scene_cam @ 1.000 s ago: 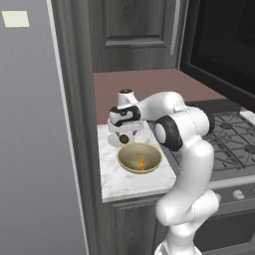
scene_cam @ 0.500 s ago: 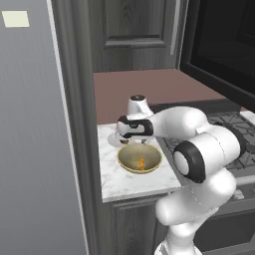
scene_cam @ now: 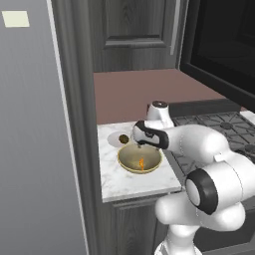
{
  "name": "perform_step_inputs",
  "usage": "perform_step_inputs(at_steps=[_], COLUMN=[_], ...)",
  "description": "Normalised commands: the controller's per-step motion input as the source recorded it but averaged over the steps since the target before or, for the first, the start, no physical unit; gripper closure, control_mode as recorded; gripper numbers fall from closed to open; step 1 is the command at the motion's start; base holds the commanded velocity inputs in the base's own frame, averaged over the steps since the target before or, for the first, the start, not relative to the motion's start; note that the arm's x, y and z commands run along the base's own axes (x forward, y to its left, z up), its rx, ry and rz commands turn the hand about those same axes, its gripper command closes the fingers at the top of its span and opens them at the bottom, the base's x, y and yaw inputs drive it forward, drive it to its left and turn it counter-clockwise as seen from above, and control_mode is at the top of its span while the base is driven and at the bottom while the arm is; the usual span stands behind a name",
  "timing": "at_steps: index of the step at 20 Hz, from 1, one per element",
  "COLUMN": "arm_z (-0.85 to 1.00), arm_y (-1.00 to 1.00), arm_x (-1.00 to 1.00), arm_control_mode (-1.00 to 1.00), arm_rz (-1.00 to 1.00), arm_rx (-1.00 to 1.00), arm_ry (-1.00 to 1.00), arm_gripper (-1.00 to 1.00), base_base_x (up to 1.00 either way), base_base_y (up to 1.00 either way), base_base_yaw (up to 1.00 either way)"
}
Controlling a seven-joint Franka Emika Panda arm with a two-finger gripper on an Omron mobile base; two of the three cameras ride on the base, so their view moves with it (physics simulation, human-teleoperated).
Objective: Remove the kiwi from the bowl and place it on the small plate. Then place the bowl with only the shrimp in the microwave, close the door, and press the start button to microwave the shrimp.
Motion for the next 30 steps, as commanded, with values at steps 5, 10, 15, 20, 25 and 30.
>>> perform_step_inputs(at_steps=[5, 10, 15, 20, 25, 30], arm_z=[0.00, -0.01, -0.23, -0.18, -0.18, -0.24], arm_y=[-0.40, -0.71, -0.24, -0.05, 0.00, 0.00], arm_x=[-0.03, -0.01, 0.00, 0.00, 0.00, 0.07], arm_control_mode=[-1.00, -1.00, -1.00, -1.00, -1.00, -1.00], arm_rz=[-0.01, 0.00, 0.00, 0.00, 0.00, 0.00], arm_rx=[0.04, 0.16, 0.12, 0.07, 0.04, 0.01], arm_ry=[0.07, 0.03, 0.01, 0.00, 0.00, 0.00], arm_gripper=[-1.00, -1.00, -1.00, -1.00, -1.00, -1.00], base_base_x=[0.00, 0.00, 0.00, 0.00, 0.00, 0.00], base_base_y=[0.00, 0.00, 0.00, 0.00, 0.00, 0.00], base_base_yaw=[0.00, 0.00, 0.00, 0.00, 0.00, 0.00])
